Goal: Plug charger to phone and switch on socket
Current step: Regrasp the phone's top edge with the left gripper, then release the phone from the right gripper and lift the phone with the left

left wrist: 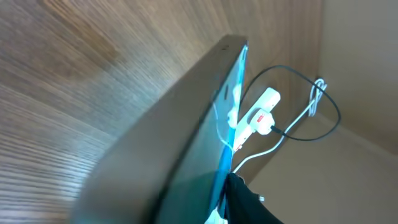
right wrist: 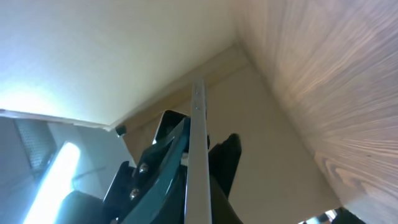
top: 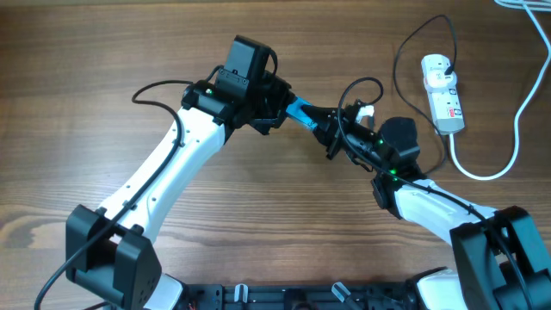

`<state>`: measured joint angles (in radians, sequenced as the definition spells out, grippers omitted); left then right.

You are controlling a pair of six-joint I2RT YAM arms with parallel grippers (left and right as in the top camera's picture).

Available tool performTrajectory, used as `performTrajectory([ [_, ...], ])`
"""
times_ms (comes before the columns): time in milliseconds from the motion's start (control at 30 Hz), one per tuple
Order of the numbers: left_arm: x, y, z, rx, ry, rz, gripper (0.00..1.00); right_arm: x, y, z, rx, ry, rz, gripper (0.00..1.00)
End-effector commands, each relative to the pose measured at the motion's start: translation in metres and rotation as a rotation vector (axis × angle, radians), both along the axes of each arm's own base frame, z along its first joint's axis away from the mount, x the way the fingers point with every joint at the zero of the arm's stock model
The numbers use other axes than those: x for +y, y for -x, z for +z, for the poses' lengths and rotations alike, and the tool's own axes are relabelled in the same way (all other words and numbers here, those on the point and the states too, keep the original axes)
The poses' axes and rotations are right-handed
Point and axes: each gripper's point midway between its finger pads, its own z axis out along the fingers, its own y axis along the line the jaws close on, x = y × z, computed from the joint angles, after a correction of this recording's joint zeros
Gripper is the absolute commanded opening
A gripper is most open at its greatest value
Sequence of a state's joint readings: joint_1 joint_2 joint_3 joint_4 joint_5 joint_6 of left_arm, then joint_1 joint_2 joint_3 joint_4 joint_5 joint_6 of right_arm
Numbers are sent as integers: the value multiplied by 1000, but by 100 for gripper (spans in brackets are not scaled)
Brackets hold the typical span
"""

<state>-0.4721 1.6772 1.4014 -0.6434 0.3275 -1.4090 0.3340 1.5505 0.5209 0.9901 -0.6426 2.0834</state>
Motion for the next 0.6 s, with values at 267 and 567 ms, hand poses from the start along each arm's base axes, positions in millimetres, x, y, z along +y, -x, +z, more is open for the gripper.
performTrajectory([
  [267, 20, -17, 1, -13, 12, 41, 4, 12, 8, 16, -54, -11, 70, 4],
  [567, 40, -23, 2, 21, 47, 72, 4, 12, 11, -7, 53, 24, 83, 20],
])
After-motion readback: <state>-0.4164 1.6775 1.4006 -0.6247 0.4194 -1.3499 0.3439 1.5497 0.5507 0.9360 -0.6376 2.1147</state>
